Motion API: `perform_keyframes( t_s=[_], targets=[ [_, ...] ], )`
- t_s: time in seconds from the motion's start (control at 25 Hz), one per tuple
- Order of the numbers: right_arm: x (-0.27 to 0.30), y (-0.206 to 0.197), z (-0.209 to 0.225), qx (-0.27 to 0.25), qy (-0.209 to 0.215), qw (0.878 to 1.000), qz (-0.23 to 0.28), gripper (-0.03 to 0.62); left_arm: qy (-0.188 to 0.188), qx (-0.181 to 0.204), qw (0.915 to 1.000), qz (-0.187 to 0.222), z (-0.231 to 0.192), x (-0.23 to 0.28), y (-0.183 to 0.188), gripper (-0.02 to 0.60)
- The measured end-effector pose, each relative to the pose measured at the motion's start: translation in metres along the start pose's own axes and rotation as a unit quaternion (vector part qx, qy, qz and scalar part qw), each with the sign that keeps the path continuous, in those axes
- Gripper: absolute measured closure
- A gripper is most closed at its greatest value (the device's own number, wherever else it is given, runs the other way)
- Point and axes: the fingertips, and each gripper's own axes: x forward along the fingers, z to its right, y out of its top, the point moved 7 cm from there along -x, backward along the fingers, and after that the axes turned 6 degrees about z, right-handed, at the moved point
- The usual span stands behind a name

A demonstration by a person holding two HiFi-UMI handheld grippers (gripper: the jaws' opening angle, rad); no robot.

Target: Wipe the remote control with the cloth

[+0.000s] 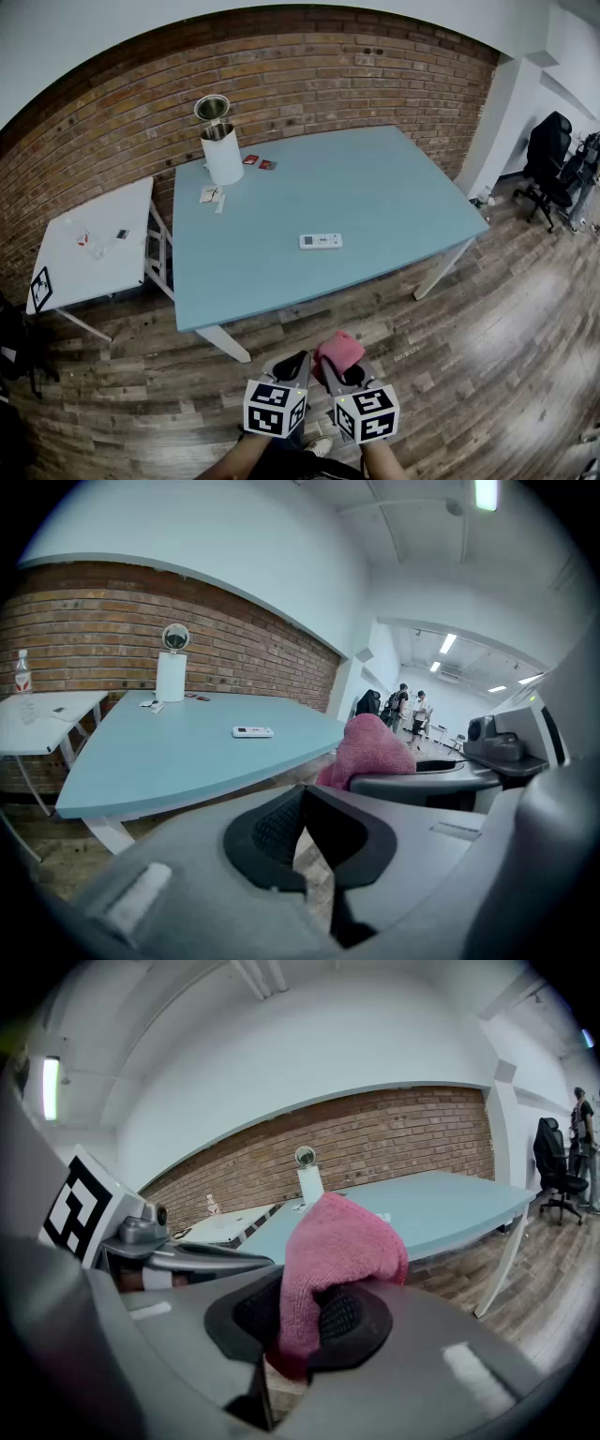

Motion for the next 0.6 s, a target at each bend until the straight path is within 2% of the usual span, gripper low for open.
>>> perform_keyframes(
  t_s=[0.4, 0.6],
  targets=[
    [-0.018, -0.002, -0.007, 0.007, -0.004, 1.0, 0.006, 0.533, -0.01, 0.01, 0.9999, -0.001, 0.015, -0.013, -0.005, 0.581],
    [-0.012, -0.007, -0.007, 0.013, -0.002, 1.0, 0.002, 0.533, -0.008, 0.014, 0.9999, 0.0, 0.01, -0.01, -0.005, 0.581]
  ],
)
